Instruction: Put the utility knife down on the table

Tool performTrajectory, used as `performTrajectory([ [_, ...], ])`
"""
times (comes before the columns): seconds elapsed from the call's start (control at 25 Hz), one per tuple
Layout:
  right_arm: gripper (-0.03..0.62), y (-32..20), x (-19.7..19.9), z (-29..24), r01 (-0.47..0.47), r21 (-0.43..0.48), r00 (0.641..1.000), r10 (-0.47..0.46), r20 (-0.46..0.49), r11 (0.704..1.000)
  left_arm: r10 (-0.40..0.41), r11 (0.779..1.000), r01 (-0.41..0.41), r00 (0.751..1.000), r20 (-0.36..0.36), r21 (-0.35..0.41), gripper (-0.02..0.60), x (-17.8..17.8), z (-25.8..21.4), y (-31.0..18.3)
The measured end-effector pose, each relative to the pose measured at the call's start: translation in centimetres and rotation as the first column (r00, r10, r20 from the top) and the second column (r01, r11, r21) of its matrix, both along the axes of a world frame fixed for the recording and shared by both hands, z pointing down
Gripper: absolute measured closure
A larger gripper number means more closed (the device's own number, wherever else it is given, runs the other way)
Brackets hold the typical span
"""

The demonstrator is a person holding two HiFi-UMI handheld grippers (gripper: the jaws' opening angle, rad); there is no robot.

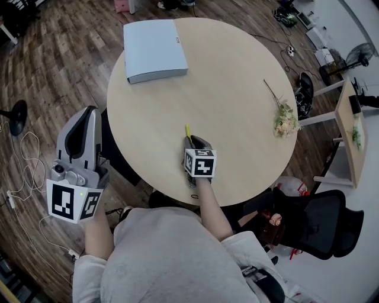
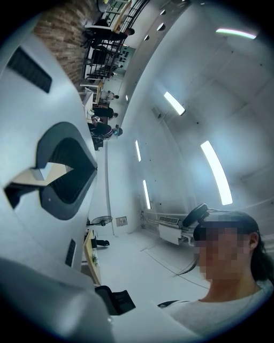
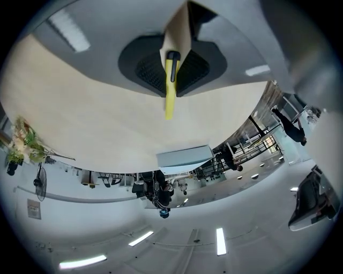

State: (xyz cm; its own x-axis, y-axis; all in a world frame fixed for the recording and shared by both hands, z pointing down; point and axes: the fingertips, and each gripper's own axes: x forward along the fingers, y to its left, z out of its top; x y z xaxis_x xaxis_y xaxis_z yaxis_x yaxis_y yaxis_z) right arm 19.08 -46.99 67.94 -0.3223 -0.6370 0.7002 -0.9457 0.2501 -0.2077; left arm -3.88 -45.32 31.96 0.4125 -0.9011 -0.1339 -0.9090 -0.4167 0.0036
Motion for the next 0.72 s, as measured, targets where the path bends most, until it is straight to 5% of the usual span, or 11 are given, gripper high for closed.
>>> performTrajectory([
  [0.72,0.516,-0.1,-0.2,1.2,0.043,-0.054,0.998,-0.046,-0.054,0.998,-0.029,1.000,0.029,1.000,0.003,-0.002,0.575,-0.4,0.3,0.0],
])
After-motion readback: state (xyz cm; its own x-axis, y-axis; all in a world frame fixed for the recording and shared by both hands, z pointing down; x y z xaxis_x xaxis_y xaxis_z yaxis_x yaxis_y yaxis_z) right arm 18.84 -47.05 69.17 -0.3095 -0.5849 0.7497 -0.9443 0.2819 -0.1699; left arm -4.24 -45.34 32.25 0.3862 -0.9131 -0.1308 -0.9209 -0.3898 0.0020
